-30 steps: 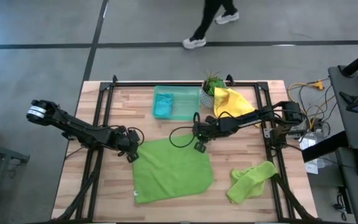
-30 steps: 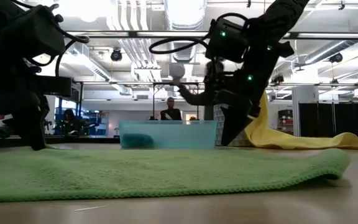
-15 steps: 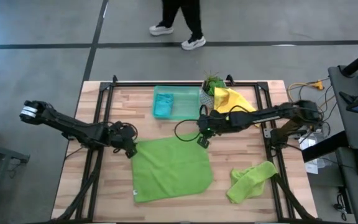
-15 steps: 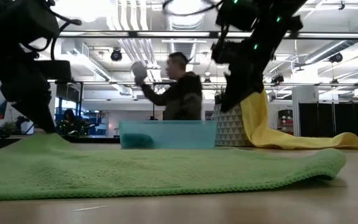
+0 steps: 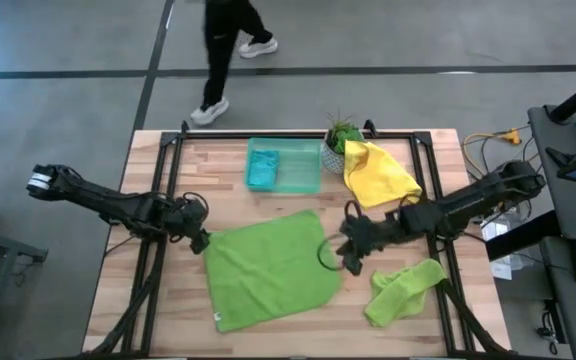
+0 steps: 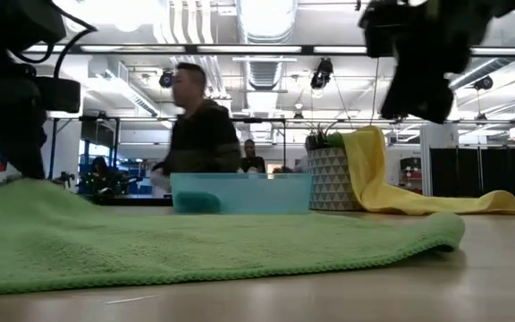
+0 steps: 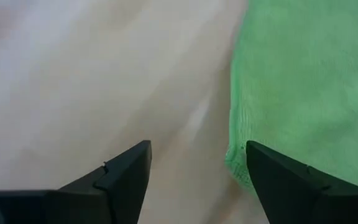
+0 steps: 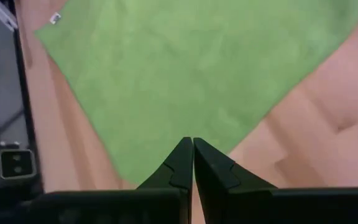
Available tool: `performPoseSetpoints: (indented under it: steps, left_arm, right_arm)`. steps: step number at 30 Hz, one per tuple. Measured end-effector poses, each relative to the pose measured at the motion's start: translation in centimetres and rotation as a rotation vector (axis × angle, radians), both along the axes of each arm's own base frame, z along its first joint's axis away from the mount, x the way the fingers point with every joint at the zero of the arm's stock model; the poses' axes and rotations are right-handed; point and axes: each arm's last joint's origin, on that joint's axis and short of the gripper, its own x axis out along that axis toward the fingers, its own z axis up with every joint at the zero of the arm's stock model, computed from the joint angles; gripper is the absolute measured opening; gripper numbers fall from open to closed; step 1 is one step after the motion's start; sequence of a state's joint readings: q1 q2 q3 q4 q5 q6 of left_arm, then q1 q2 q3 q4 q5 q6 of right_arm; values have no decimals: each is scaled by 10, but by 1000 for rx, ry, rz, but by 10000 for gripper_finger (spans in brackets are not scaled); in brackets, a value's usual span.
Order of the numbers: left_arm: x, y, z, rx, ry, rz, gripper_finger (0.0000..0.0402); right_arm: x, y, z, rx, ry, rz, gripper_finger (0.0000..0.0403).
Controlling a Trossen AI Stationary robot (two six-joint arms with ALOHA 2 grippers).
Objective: Fold microfiber towels
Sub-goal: Fold the green microfiber towel
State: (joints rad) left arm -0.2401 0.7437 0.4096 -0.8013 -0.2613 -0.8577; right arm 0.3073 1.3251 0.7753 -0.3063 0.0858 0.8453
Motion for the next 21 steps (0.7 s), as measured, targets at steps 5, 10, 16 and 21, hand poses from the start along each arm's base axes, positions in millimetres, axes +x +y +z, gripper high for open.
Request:
performPoseSetpoints:
  steps: [5,10,16,21]
  left_arm:
    - [-1,3,2,95,-32,41,247]
    - [1,3,-1,118,-5,41,247]
    - [7,-2,-8,-45,39,72,247]
    - [13,-6,-10,-140,42,78,247]
  right_arm:
    - [-8,26,-17,69,-27,-73,9]
    - [-11,46,-27,84,-45,-61,9]
    - [-12,58,-29,77,-41,-14,8]
    - [-13,57,-30,17,-50,44,9]
